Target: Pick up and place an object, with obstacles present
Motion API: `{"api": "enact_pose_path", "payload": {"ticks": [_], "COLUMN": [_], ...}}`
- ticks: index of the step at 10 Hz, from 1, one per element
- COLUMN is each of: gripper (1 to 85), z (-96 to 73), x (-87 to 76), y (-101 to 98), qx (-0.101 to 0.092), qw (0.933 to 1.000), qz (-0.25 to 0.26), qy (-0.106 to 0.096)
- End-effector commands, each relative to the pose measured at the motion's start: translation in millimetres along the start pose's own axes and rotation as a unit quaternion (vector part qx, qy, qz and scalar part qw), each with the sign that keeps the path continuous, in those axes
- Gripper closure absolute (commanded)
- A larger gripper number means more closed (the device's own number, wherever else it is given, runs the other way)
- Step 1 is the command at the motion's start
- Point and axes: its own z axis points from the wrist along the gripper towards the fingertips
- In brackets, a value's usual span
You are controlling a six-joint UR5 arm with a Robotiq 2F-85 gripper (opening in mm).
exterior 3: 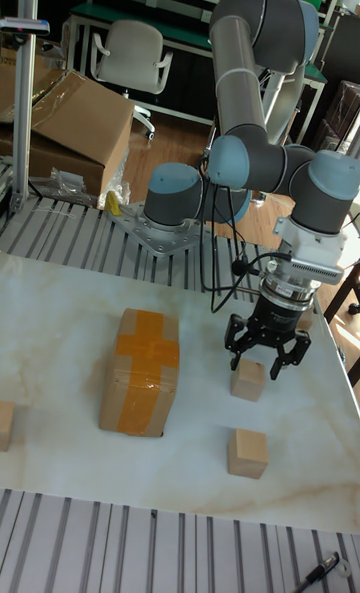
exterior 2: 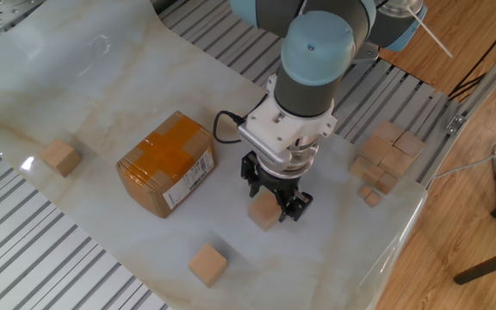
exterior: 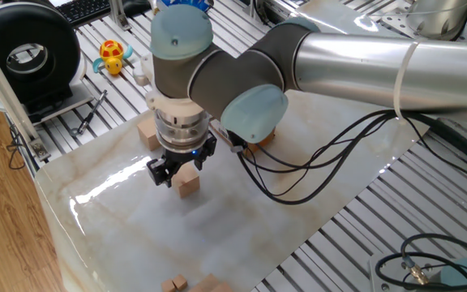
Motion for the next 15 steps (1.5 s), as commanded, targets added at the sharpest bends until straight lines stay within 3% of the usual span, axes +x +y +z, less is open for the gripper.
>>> {"api": "enact_pose_path", "payload": {"ticks": [1, 6, 9, 11, 12, 14, 15], "gripper": [18.0, 21.7, 30.3, 72.0, 84.3, 84.3, 84.3], "z": [3.8, 5.2, 5.4, 4.4, 2.1, -5.4, -16.8], "x": [-3.9, -8.4, -11.7, -8.8, -6.4, -6.6, -7.1], "y": [-0.2, -3.2, -3.7, -8.0, -8.4, -7.1, -5.3], "qx": [-0.003, 0.003, 0.003, 0.009, 0.008, -0.004, -0.02], "qw": [1.0, 0.9998, 0.9997, 0.9998, 0.9999, 0.9999, 0.9997], "qz": [-0.005, -0.012, -0.015, -0.004, 0.002, 0.001, -0.004], "qy": [-0.007, -0.015, -0.021, -0.017, -0.014, -0.015, -0.013]}}
